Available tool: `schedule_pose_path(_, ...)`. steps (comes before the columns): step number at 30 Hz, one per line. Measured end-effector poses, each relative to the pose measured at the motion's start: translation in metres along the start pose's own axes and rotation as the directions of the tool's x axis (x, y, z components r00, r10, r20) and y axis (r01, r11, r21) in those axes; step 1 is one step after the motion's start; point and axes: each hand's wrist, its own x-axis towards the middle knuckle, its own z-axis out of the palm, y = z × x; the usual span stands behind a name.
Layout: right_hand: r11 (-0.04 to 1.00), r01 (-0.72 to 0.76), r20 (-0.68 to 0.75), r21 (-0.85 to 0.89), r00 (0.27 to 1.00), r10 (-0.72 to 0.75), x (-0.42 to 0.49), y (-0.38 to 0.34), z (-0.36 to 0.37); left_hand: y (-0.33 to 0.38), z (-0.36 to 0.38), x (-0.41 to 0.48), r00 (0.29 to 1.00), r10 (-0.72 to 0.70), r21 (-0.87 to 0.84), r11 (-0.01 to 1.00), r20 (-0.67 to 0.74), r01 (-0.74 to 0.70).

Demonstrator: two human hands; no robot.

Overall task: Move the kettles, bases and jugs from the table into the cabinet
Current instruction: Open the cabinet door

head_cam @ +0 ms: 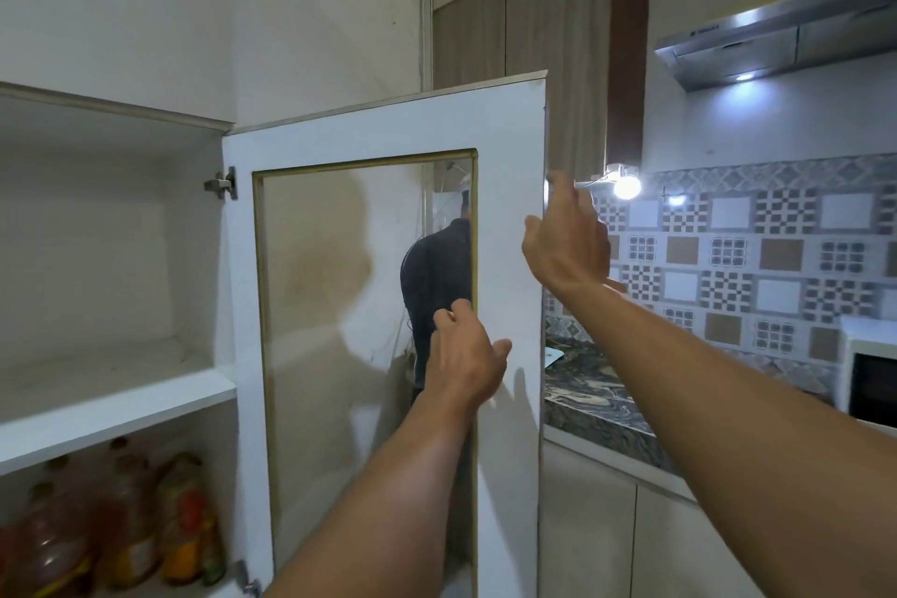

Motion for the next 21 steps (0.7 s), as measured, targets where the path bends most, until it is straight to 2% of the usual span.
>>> schedule_pose_path(5, 0.984, 0.157, 0.001, -0.090, 0.988, -0.157, -0.038, -0.048, 0.008, -0.038, -0.067, -0.013, 0.997, 0.034, 0.093, 0.995, -0.062, -0.028)
schedule_pose_path(9, 0.964, 0.243, 0.179, -0.106, 0.959, -0.222, -0.077, -0.094, 0.033, -0.087, -0.120, -0.028, 0.989, 0.037, 0.188, 0.982, -0.144, -0.009)
schedule_pose_path(12, 0.960, 0.276, 0.307, -0.042, 0.918, -0.250, -0.108, -0.141, 0.070, -0.132, -0.168, -0.041, 0.977, 0.050, 0.290, 0.957, -0.205, 0.012)
schedule_pose_path(17, 0.921, 0.355, 0.463, 0.158, 0.798, -0.387, -0.166, -0.241, 0.141, -0.220, -0.258, -0.067, 0.935, -0.073, 0.414, 0.883, -0.347, 0.223)
schedule_pose_path(21, 0.840, 0.423, 0.500, 0.341, 0.675, -0.543, -0.216, -0.329, 0.191, -0.290, -0.330, -0.105, 0.850, -0.209, 0.424, 0.794, -0.484, 0.436)
